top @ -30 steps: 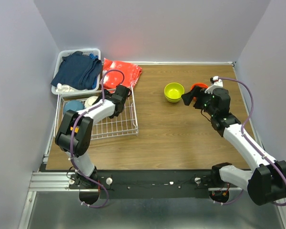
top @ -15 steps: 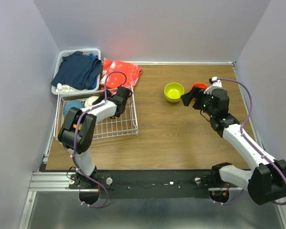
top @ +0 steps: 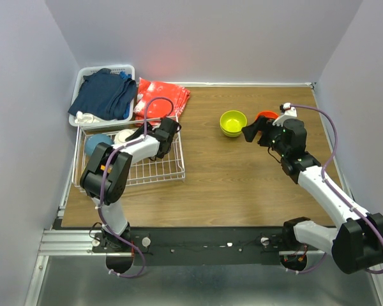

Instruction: Unload the bowls from the dish rack

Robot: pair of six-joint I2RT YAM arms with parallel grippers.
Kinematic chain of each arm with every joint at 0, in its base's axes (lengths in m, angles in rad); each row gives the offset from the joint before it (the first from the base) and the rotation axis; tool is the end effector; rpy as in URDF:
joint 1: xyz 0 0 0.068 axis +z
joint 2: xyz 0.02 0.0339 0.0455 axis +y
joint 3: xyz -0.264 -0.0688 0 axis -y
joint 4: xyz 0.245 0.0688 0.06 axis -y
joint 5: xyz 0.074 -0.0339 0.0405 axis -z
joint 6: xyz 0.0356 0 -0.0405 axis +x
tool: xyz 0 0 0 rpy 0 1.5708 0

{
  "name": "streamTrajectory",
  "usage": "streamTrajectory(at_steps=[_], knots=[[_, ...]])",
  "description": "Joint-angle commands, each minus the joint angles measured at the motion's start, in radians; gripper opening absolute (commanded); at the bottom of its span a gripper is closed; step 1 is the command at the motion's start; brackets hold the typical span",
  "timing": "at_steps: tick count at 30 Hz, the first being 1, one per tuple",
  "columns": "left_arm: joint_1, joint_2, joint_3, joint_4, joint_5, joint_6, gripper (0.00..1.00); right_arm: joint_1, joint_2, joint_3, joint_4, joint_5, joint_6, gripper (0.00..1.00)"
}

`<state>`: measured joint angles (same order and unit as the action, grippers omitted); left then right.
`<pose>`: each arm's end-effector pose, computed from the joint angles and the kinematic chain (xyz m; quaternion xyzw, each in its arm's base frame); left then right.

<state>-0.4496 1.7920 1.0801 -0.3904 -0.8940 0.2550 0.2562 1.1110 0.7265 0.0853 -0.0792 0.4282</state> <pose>0.3238 -0.1254 0.1705 0.2085 0.8579 0.3981 0.2492 0.2480 0.0679 0.2815 0.0456 0.8030 0.2291 0.5483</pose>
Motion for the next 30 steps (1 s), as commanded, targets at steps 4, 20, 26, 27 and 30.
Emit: streamTrajectory(at_steps=[4,20,26,27,30], knots=[[-0.103,-0.016,-0.011,-0.09,-0.045,-0.06,0.49,0.006,0.01,-0.012,0.022,0.016,-0.009,0.98],[-0.13,-0.104,0.001,-0.125,-0.014,-0.103,0.25,0.008,0.046,0.004,0.018,-0.005,-0.014,0.98],[-0.101,-0.173,0.027,-0.151,0.058,-0.154,0.15,0.006,0.072,0.019,0.031,-0.128,-0.043,0.98],[-0.083,-0.183,0.03,-0.154,0.072,-0.161,0.12,0.006,0.078,0.021,0.031,-0.146,-0.045,0.98],[-0.035,-0.226,0.047,-0.169,0.144,-0.203,0.07,0.008,0.102,0.03,0.039,-0.215,-0.049,0.98]])
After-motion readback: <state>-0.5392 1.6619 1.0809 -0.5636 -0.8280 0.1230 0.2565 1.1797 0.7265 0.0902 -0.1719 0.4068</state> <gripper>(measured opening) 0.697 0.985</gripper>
